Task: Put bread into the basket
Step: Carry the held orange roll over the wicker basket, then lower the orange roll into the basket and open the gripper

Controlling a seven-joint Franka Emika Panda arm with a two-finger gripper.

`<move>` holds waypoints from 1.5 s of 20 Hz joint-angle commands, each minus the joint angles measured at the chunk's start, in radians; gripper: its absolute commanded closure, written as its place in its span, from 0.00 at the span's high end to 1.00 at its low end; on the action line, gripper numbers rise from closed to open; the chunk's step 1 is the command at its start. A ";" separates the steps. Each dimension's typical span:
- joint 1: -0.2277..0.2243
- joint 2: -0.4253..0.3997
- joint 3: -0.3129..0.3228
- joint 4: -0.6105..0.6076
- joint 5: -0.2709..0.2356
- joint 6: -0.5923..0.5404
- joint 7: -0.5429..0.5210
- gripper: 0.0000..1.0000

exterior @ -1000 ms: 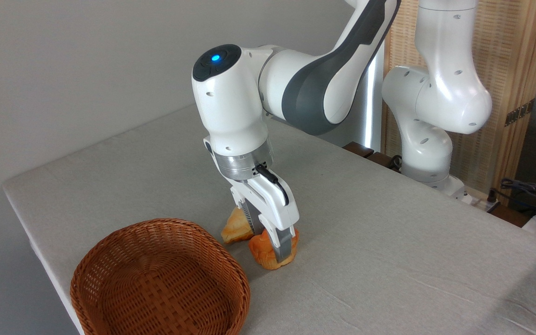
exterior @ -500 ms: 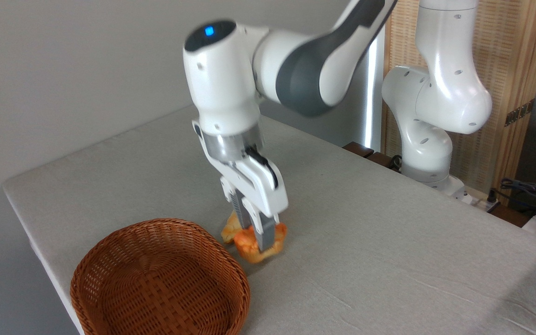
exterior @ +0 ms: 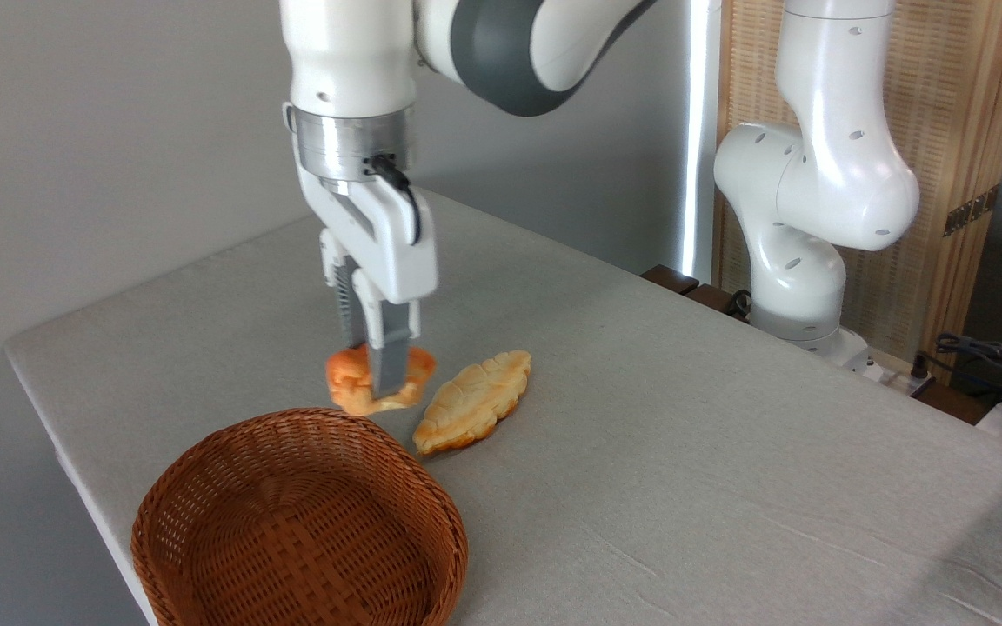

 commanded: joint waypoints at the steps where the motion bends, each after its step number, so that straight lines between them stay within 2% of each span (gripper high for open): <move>1: -0.002 0.080 -0.020 0.074 -0.020 0.047 -0.122 0.47; 5: -0.002 0.142 -0.032 0.127 -0.035 0.110 -0.183 0.47; 7: -0.002 0.162 -0.035 0.127 -0.083 0.169 -0.185 0.48; 8: -0.002 0.176 -0.045 0.127 -0.113 0.192 -0.183 0.52; 9: -0.002 0.188 -0.049 0.127 -0.124 0.211 -0.183 0.72; 10: -0.002 0.197 -0.052 0.127 -0.120 0.219 -0.183 0.87; 12: -0.002 0.211 -0.052 0.127 -0.117 0.223 -0.179 1.00; 16: -0.010 0.231 -0.072 0.125 -0.112 0.278 -0.171 1.00; 25: -0.008 0.229 -0.072 0.125 -0.111 0.279 -0.174 1.00; 30: 0.004 0.176 -0.046 0.125 -0.112 0.242 -0.180 1.00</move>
